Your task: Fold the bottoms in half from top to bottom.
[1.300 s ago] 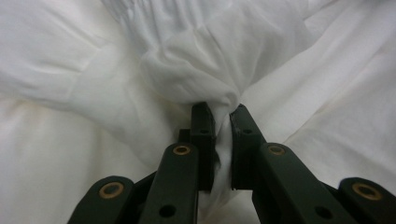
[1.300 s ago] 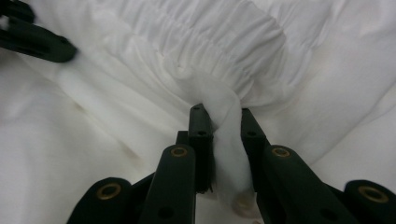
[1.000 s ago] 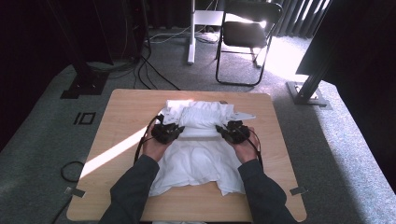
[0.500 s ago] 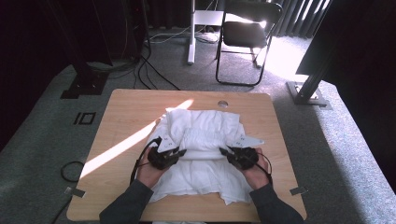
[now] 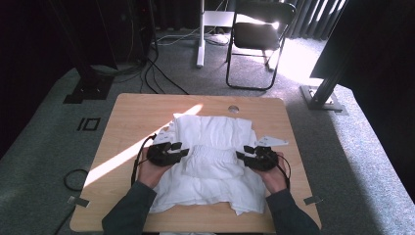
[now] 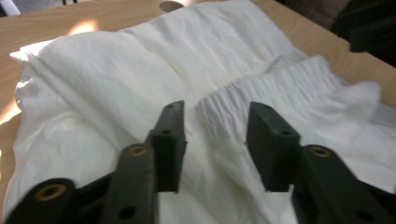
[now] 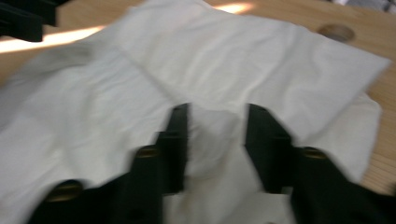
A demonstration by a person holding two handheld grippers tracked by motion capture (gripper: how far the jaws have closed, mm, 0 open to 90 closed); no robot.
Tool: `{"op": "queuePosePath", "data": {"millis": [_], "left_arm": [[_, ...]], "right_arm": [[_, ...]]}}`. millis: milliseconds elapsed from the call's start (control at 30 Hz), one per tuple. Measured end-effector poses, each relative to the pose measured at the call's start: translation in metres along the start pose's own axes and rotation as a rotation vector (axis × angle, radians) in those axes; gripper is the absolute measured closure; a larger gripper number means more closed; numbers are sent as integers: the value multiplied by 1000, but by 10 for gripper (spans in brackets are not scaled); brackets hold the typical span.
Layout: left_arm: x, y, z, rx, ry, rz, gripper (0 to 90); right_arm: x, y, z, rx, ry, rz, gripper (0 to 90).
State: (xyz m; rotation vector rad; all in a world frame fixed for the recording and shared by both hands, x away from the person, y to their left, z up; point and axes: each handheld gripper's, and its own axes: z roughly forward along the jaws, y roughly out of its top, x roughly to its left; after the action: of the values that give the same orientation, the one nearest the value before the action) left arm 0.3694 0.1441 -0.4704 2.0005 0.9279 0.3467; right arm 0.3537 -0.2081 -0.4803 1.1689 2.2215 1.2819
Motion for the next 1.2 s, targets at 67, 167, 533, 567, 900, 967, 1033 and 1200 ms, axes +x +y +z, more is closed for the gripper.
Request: {"op": "queuePosePath", "data": {"millis": [67,167,533,567,900,967,1033,1200], "left_arm": [[2,3,8,18,23,1,714],[10,7,43,114,39,-12,822],[0,-11,69,194,13,5,807],[-10,-16,57,156,-18,13,799],[-38,-49,40,110,-219,31,768],[-45,-54,36,123,-240,65,765],[-50,-59,33,143,-261,88,758],[-58,-65,28,175,-267,149,734]], "right_arm": [[-11,3,15,36,-42,42,779],[-22,3,41,99,-95,52,818],[-20,-12,64,168,-4,78,788],[-16,-12,57,156,10,63,769],[5,-17,11,64,102,2,702],[5,-16,3,39,90,3,680],[3,-14,-3,20,79,14,666],[9,-14,-1,19,80,7,632]]}}
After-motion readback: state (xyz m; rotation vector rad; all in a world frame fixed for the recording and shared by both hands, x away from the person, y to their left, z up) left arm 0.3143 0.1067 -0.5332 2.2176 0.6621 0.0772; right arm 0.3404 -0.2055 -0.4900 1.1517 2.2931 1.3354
